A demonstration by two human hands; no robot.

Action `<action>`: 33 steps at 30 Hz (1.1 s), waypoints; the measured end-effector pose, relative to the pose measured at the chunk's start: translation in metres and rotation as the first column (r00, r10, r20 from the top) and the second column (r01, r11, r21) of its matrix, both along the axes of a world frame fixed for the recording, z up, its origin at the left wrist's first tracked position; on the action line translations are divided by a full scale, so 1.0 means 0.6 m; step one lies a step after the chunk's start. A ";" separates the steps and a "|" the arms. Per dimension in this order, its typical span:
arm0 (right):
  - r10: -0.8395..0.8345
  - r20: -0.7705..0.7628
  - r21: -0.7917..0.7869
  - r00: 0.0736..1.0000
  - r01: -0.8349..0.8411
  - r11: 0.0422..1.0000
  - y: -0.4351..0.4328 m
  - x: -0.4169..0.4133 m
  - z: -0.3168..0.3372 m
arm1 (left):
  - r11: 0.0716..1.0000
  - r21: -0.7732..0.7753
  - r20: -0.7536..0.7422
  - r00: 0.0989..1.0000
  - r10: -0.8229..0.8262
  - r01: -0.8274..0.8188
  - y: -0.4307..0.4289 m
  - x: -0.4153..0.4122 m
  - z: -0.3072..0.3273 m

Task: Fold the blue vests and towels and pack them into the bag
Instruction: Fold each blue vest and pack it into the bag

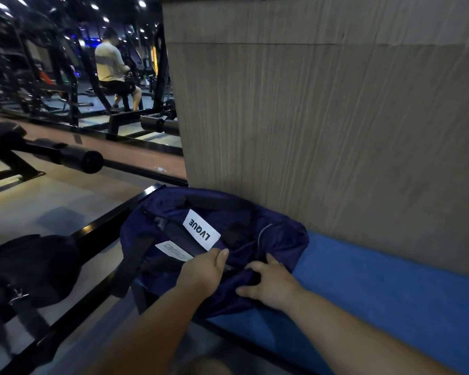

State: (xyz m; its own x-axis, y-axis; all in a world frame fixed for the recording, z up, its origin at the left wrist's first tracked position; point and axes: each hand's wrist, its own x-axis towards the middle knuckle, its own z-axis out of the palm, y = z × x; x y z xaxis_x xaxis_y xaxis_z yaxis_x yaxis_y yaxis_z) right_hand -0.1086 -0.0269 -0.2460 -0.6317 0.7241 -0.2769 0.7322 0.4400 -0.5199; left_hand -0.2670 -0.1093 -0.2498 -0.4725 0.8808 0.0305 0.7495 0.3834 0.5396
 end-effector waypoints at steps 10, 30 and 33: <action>0.093 -0.068 0.069 0.993 -0.089 0.994 0.045 0.034 0.009 | 0.995 -0.051 -0.187 0.978 -0.097 0.089 0.040 -0.017 0.024; 0.081 -0.027 0.026 0.996 -0.080 0.996 0.146 0.141 -0.005 | 0.878 -0.470 -0.503 0.790 -0.350 0.090 0.112 -0.106 0.060; 0.083 -0.058 0.041 0.995 -0.081 0.996 0.146 0.145 -0.008 | 0.874 -0.474 -0.479 0.803 -0.356 0.105 0.123 -0.106 0.050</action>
State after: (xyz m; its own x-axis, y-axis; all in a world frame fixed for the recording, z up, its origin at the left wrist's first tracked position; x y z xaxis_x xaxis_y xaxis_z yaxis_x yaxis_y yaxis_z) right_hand -0.0214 0.0604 -0.2509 -0.7041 0.6784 -0.2099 0.6609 0.5179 -0.5431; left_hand -0.3305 -0.0353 -0.2195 -0.2685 0.9484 -0.1689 0.9588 0.2463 -0.1417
